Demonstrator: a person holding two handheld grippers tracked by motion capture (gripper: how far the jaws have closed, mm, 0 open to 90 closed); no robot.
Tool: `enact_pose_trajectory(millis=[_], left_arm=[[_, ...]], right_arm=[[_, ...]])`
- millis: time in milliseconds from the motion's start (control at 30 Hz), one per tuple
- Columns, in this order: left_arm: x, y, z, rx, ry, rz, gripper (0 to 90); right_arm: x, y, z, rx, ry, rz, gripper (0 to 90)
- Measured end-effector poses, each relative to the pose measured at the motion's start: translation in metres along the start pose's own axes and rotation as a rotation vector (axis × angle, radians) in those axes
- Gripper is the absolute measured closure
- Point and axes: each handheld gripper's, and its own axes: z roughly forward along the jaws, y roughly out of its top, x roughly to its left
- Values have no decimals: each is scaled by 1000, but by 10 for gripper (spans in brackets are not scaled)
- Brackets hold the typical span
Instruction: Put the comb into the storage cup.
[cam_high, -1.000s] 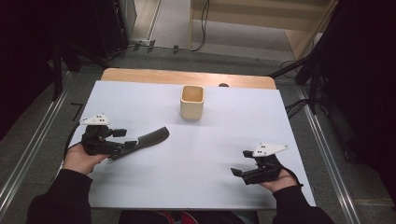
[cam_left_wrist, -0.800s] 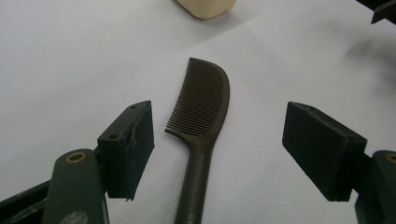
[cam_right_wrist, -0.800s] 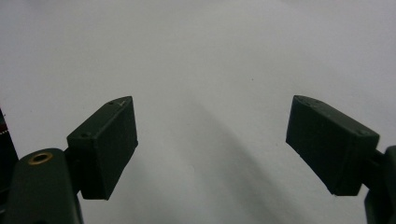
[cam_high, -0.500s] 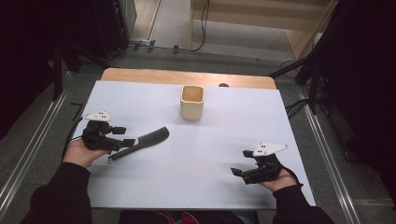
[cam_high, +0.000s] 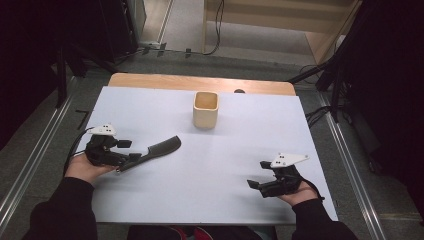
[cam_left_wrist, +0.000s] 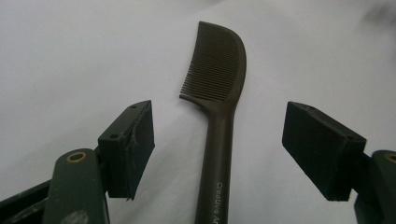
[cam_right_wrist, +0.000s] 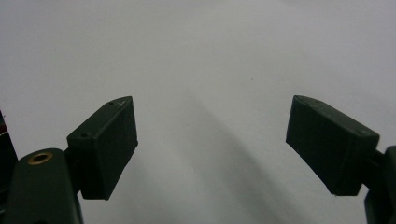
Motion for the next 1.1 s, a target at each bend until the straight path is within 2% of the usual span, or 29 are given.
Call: enact_pose_trajectory(millis=[167, 333, 400, 567, 833, 900, 1100], left_arm=[[2, -7, 1, 20, 1, -1, 258], [1, -14, 0, 48, 6, 38, 257], [1, -15, 0, 52, 8, 42, 257], [0, -17, 1, 56, 12, 47, 258], [5, -29, 2, 84, 19, 30, 265], [4, -31, 2, 103, 26, 43, 266], [1, -34, 4, 98, 39, 75, 286]], right_arm=[[0, 0, 0, -3, -2, -4, 148], [0, 0, 0, -1, -1, -2, 148], [0, 0, 0, -2, -1, -1, 148], [0, 0, 0, 0, 1, -1, 148], [0, 0, 1, 1, 2, -2, 148], [0, 0, 1, 1, 2, -3, 148], [0, 0, 1, 1, 0, -3, 148]])
